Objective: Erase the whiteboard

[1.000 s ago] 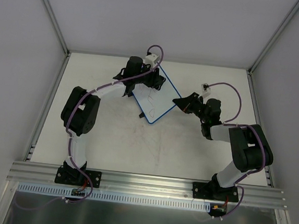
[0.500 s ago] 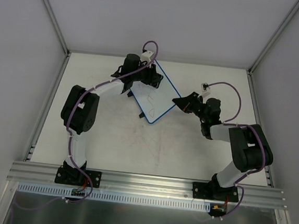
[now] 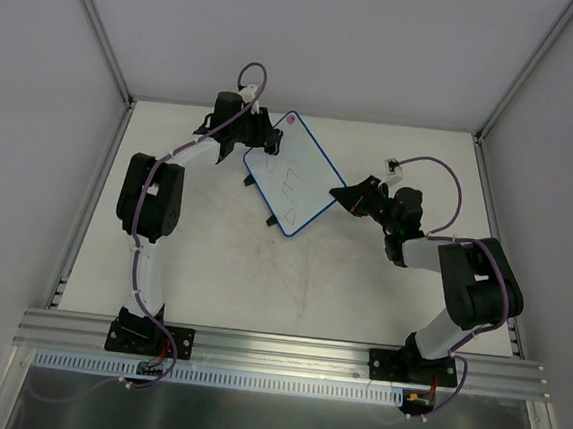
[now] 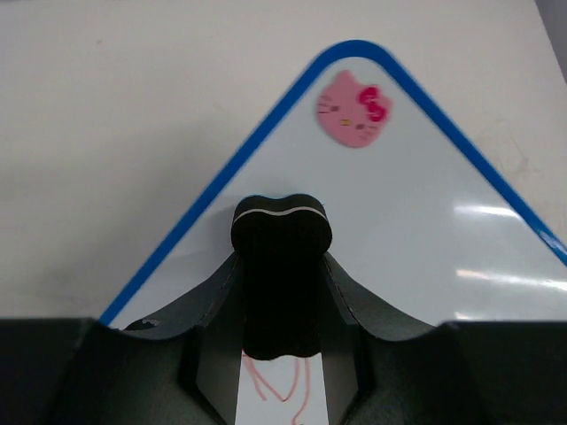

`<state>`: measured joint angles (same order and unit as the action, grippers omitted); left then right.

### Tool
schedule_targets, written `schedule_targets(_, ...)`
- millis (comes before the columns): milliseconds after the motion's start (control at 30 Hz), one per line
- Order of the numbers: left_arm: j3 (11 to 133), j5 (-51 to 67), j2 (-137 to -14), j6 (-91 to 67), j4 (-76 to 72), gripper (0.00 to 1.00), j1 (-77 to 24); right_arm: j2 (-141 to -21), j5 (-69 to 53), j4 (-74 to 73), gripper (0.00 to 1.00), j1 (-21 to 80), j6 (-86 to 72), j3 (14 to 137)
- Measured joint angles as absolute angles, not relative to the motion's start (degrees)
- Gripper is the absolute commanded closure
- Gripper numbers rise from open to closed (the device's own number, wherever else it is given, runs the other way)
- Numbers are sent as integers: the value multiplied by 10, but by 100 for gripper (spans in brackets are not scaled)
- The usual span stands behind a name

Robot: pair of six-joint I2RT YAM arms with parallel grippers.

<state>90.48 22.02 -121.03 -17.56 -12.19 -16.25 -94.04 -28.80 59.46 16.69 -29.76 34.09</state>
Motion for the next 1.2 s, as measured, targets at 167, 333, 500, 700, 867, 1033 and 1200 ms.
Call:
schedule_targets(167,908,220,-1232,-204,-99,95,-119,-940,-289,595,100,167,-298,341)
schedule_targets(333,908,218,-1239,-211,-78,94,-99,-940,-290,597,100,168,-297,341)
schedule_targets(500,908,201,-1239,-203,-78,95,-108,-940,-292,596,100,168,-298,341)
schedule_targets(700,892,175,-1224,-177,-86,95,-128,-940,-294,595,100,168,-298,341)
schedule_targets(867,849,179,-1191,-154,-118,95,-158,-940,-294,593,100,168,-298,341)
schedule_targets(1033,818,185,-1162,-133,-137,94,-192,-940,-294,593,100,168,-298,341)
schedule_targets(1200,814,197,-1149,-93,-143,95,-227,-940,-291,588,100,166,-298,341)
